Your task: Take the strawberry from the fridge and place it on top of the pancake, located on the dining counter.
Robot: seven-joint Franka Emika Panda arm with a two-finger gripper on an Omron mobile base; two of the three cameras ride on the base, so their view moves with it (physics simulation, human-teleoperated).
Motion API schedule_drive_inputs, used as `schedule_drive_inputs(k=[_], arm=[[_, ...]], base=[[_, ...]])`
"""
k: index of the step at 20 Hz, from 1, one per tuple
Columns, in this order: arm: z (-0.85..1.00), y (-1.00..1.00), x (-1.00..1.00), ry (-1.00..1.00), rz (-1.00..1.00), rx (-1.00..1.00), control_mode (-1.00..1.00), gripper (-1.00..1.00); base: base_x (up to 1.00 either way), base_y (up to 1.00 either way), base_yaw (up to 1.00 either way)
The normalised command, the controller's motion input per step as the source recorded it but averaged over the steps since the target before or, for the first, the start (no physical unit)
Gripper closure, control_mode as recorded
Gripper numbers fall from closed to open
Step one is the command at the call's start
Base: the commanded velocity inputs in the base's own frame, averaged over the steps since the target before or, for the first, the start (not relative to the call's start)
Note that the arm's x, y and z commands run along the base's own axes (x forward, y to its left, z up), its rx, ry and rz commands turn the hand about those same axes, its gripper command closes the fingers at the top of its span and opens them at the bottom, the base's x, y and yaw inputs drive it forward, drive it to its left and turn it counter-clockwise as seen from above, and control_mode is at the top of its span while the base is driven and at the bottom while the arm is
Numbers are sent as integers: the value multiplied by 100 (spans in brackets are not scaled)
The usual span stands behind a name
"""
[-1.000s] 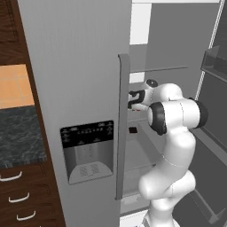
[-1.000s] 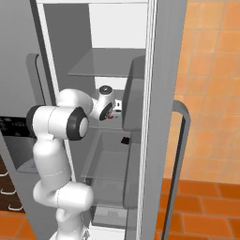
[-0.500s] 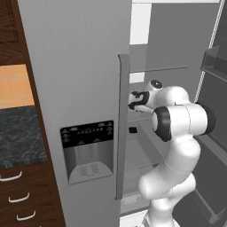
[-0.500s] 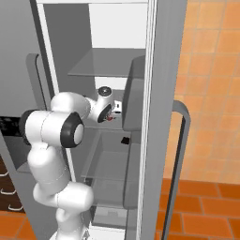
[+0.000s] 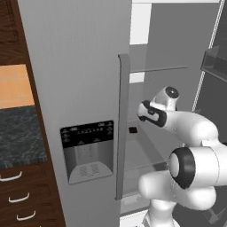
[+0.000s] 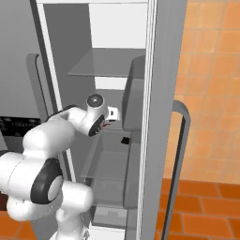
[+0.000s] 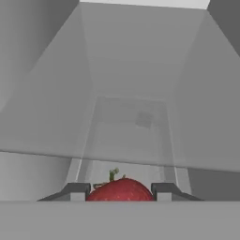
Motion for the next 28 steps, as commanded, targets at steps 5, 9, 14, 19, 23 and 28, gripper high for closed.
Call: schedule_drive_inputs(k=[5,9,14,19,23,28], arm=[[87,-6,-100,6,0,0,-100,100],[57,-7,-100,0,0,0,-100,100],[57,-1,-100,1,0,0,-100,100],[40,8,-100,5,0,0,-100,100],[16,29,-100,2,0,0,-100,100],[4,62,-82,11,-8,-2,-100,100]], base=[[0,0,0],[0,0,0],[0,0,0],[0,0,0],[0,0,0],[0,0,0]])
